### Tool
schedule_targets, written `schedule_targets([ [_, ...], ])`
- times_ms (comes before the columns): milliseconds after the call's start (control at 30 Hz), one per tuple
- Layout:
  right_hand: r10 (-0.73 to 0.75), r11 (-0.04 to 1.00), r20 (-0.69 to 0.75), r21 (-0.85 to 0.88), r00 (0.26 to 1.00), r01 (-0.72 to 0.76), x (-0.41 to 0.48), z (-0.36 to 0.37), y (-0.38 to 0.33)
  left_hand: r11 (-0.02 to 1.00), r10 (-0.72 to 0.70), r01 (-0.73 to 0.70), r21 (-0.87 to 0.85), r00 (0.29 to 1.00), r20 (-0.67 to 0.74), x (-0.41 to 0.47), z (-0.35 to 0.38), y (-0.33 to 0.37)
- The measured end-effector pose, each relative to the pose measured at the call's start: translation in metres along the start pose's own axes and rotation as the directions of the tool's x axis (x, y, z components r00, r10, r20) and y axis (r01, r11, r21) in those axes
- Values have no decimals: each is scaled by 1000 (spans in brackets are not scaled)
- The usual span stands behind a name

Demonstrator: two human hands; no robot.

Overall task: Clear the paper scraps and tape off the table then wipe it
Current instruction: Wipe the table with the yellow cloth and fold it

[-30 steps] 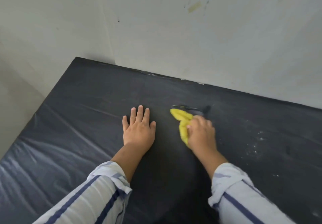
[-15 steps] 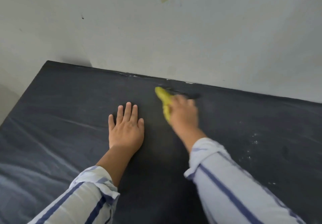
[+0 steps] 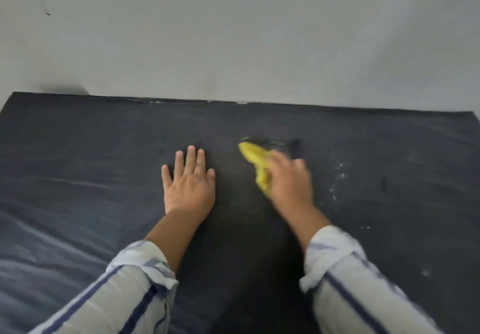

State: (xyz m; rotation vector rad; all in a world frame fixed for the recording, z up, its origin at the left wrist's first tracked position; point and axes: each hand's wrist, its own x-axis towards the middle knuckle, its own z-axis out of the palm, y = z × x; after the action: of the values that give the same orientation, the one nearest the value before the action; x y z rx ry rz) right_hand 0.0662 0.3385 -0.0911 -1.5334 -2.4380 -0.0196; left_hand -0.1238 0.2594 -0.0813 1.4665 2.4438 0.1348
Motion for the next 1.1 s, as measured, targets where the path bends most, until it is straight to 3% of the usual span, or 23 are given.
schedule_targets([
  [33, 107, 992, -27, -69, 994, -108, -2, -5, 39, 1000, 9, -9, 8, 1000, 8, 1, -1, -3],
  [100, 402, 910, -36, -97, 915, -403, -7, -22, 113, 1000, 16, -16, 16, 1000, 18, 3, -2, -5],
  [167, 509, 853, -42, -105, 860, -511, -6, -40, 137, 1000, -16, 16, 3, 1000, 7, 0, -1, -1],
  [233, 490, 871, -68, 11, 869, -491, -3, -46, 100, 999, -41, 41, -23, 999, 5, -11, 3, 12],
  [300, 315, 941, -31, 138, 948, -309, -19, -40, 34, 999, -12, 12, -30, 1000, 6, -33, 12, 33],
  [367, 77, 991, 13, 107, 997, -78, -58, -25, -15, 999, 24, -24, -24, 1000, 2, -58, 22, 48],
  [433, -33, 997, 28, 72, 999, 31, -82, -19, 3, 1000, 25, -25, -2, 1000, -6, -73, 28, 52],
  [533, 151, 985, -14, -78, 988, -152, -88, -29, 102, 1000, 15, -15, 22, 1000, -12, -74, 28, 49],
  [600, 412, 903, -56, -111, 910, -415, -88, -45, 167, 1000, 15, -14, 25, 1000, -22, -73, 29, 49],
  [667, 517, 851, -85, -55, 852, -522, -80, -57, 180, 1000, 20, -20, 15, 999, -33, -73, 30, 50],
  [733, 447, 894, -78, 0, 891, -449, -74, -57, 133, 998, 54, -55, -17, 997, -53, -75, 29, 49],
  [800, 224, 971, -32, 88, 974, -221, -94, -49, 56, 995, 85, -88, -36, 994, -63, -83, 29, 46],
  [867, 11, 990, -10, 139, 1000, -10, -135, -39, -2, 996, 87, -88, -5, 995, -57, -101, 31, 44],
  [933, -82, 990, -23, 114, 996, 84, -162, -35, 6, 997, 73, -72, 33, 997, -21, -122, 35, 40],
  [1000, 30, 999, -48, 47, 998, -27, -166, -37, 65, 995, 78, -77, 61, 997, -12, -133, 38, 32],
  [1100, 399, 909, -92, -94, 912, -407, -170, -60, 164, 994, 91, -90, 61, 996, -19, -132, 36, 26],
])
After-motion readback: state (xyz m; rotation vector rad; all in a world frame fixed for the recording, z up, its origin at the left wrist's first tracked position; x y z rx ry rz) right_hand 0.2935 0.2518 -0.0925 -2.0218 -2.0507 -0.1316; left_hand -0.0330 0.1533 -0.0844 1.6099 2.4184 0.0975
